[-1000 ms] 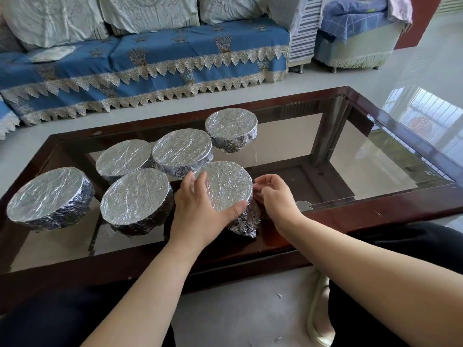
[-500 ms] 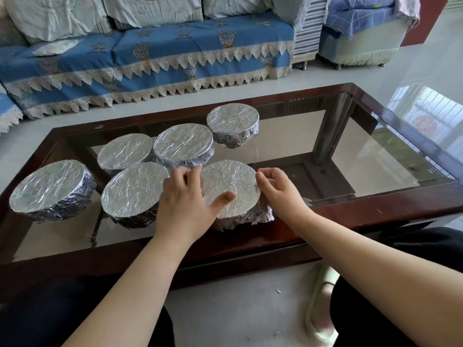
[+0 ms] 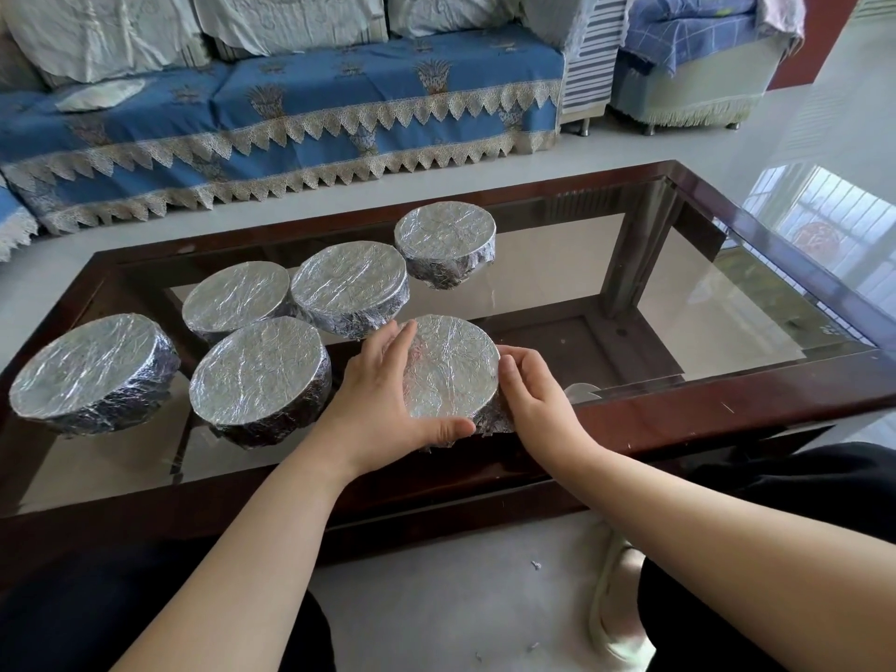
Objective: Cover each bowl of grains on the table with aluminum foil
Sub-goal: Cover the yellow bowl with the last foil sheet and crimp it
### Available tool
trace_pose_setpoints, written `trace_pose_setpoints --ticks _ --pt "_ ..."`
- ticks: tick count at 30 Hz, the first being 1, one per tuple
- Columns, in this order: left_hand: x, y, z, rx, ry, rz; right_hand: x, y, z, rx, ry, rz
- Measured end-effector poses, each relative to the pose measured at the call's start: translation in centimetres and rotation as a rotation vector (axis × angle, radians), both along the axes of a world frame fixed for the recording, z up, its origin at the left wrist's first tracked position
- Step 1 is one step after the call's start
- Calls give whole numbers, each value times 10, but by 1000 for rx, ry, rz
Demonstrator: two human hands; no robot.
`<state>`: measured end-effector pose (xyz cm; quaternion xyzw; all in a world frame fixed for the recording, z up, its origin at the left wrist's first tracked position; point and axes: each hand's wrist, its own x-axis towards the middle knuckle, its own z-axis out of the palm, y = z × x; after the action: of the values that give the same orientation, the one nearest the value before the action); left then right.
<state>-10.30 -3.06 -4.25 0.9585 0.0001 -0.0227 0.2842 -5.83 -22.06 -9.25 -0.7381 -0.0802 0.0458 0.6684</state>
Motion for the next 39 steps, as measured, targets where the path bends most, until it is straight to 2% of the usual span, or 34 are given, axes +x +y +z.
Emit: trace_pose_setpoints --ticks 10,17,22,26,32,39 --pt "-6 -10 2 33 2 47 3 7 -6 64 71 -106" --pt "-6 -11 1 41 -10 60 10 12 -2 98 221 -142" --pt "-7 -13 3 45 -6 64 17 6 9 224 374 -99" --pt "-8 -13 3 43 -7 63 17 5 11 238 431 -113" --pt "-10 -16 4 55 -8 74 16 10 11 210 340 -179" --pt "-13 -16 5 77 12 110 10 7 3 30 219 -229"
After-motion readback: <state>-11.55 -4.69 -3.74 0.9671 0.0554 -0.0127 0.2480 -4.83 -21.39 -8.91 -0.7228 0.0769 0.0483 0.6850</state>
